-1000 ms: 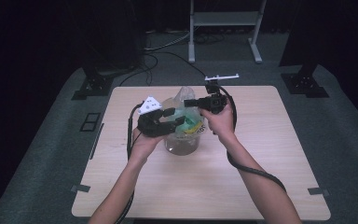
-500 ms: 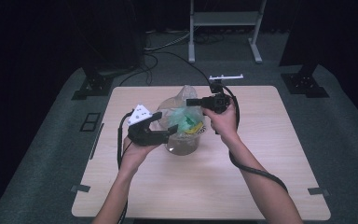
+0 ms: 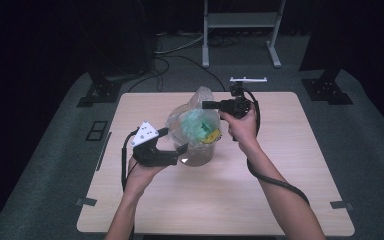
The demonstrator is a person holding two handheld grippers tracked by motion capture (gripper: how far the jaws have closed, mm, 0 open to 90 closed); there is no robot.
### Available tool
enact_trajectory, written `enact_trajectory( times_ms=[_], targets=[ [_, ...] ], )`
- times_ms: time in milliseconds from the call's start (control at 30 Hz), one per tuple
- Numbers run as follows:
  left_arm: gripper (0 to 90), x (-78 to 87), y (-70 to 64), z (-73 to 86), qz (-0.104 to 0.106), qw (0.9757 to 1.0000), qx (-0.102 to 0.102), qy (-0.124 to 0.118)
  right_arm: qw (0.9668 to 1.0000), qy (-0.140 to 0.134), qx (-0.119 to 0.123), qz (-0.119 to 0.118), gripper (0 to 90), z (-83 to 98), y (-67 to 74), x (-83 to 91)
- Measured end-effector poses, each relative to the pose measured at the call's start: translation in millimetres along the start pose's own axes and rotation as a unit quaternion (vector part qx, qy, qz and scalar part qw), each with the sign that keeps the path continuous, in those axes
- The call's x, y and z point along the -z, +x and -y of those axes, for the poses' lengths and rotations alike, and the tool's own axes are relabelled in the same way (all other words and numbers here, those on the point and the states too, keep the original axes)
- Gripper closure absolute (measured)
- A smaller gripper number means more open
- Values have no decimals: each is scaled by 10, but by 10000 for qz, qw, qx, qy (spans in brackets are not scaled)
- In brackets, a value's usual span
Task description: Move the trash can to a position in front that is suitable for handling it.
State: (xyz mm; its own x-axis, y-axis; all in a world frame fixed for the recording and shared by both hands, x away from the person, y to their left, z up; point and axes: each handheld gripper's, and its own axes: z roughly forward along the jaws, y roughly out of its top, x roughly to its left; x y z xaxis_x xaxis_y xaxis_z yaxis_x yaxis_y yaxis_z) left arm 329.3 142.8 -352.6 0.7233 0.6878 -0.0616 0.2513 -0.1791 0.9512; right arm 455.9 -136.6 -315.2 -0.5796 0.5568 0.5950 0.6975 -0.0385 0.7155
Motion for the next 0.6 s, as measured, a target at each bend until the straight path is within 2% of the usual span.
enact_trajectory(
  times_ms=[333,600],
  targets=[
    [96,112,-61,42,41,9998,-4,-191,9998,-177,-102,-32,900,-47,-4,80],
    [96,155,-38,64,1,9998,-10,-180,9994,-296,-137,-114,900,-75,-4,141]
  ],
)
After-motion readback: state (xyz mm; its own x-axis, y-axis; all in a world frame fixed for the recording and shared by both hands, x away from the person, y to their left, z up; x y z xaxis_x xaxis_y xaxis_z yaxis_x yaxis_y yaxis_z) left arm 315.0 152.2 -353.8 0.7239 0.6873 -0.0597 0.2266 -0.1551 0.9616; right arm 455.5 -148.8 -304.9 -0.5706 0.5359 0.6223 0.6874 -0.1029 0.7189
